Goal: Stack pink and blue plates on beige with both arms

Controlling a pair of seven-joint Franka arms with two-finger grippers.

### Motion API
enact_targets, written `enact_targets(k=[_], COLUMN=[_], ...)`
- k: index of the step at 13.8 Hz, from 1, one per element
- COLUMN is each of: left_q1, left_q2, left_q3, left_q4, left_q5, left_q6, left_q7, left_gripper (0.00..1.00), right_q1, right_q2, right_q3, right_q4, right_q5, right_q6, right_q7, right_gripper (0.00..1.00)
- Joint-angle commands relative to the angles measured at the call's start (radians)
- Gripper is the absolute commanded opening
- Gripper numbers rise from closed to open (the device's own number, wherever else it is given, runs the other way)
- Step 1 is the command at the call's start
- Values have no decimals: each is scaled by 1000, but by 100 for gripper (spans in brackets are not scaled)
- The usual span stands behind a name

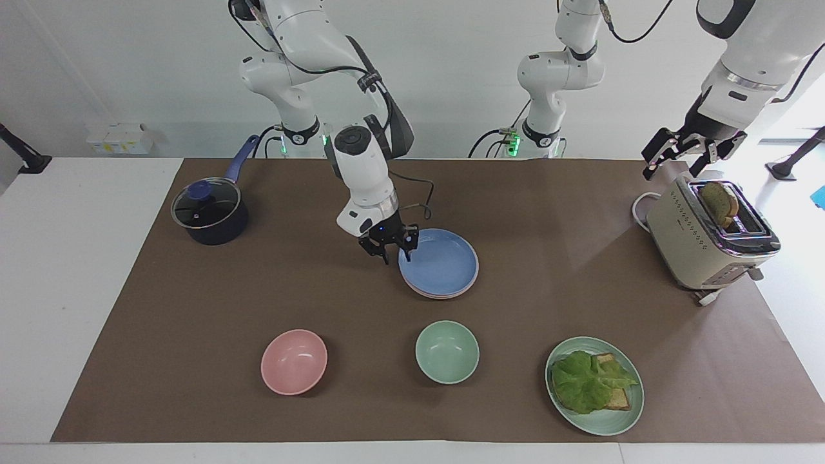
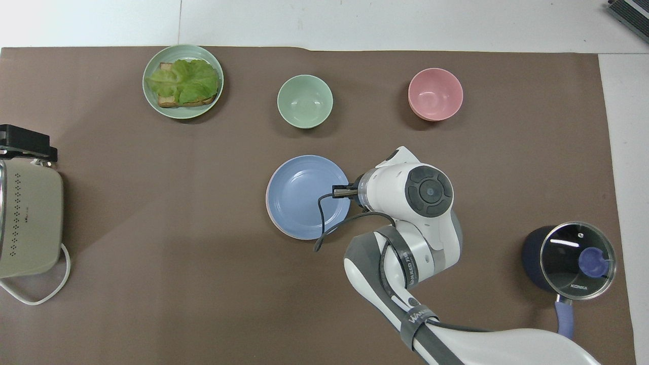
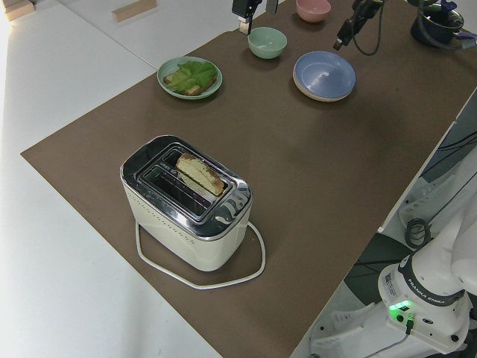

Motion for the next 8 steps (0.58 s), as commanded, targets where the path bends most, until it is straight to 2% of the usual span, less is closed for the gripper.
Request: enact_targets(k=[1,3,5,7,8], left_q1=[-14,-14,-14,-14,-14], left_q2=[-14,-14,-14,-14,-14], left_q3=[13,13,13,13,13], left_q4=[-9,-9,-9,-9,-9], left_q5=[13,15,13,13,13], left_q6=[-10,-10,-10,-10,-10], left_q7=[4,4,2,2,2], left_gripper=[100,100,100,100,100], right_q1=[-126,-216,-296,-364,-388], right_q2=[-97,-161,-215,-243,-243], right_q3=[4,8,5,2,-2], right_q4=[8,10,31,88,138], right_q5=[-34,-37,-39,-61,-112], right_q6=[-107,-189,-320,-448,-514], right_q7=[20,14,5,-23,-29], right_gripper=[100,100,100,100,100])
